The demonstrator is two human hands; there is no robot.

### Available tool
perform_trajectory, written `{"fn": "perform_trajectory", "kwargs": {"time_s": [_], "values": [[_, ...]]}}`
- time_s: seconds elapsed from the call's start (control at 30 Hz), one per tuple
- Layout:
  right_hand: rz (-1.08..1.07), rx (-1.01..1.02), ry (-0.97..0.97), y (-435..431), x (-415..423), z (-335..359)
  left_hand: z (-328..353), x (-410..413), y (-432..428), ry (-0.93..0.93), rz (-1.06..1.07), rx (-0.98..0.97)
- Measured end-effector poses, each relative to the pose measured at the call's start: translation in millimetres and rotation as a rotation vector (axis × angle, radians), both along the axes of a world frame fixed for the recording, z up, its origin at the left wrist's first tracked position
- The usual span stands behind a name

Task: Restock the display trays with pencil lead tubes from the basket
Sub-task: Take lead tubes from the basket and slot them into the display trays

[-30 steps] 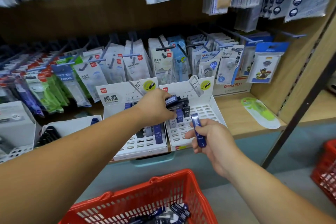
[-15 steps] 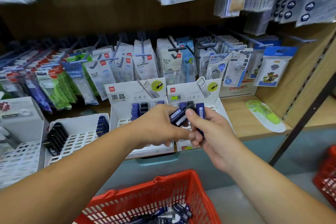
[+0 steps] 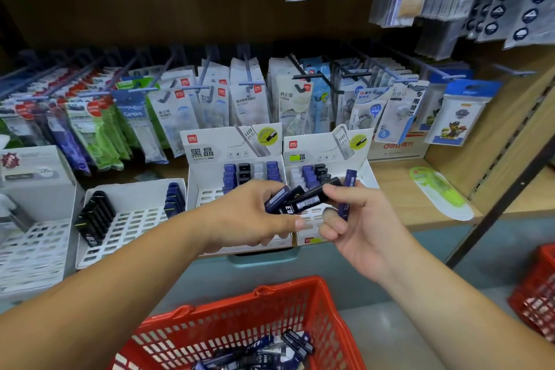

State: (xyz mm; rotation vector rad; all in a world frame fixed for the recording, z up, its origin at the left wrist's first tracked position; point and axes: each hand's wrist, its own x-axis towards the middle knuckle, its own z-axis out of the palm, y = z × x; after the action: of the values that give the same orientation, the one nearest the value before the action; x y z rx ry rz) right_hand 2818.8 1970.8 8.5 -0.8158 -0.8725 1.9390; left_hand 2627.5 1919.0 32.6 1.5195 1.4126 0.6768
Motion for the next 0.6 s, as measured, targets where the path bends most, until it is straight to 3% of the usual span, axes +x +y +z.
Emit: {"fn": "perform_trajectory", "kwargs": {"time_s": [0.07, 0.17, 0.3, 0.47, 0.6], "values": [[-0.032, -0.037, 0.046, 1.4, 0.5, 1.0, 0.6, -9.0, -4.8, 0.065, -0.031, -0.050], [-0.114, -0.012, -0.044, 3.4, 1.1, -2.4, -0.2, -25.2, -13.3, 0.080, 0.015, -0.085], [-0.066, 0.057, -0.115, -1.8, -1.9, -7.1, -2.9, -33.4, -19.5, -0.114, 0.231, -0.017], [-0.062, 0.099, -0.131, -10.7, -18.4, 1.8, -5.0, -24.7, -27.6, -0.263, 0.219, -0.039], [-0.120, 0.250, -0.274, -17.8, -40.0, 4.4, 0.5, -34.5, -30.4, -0.468, 0.395, -0.029]]}}
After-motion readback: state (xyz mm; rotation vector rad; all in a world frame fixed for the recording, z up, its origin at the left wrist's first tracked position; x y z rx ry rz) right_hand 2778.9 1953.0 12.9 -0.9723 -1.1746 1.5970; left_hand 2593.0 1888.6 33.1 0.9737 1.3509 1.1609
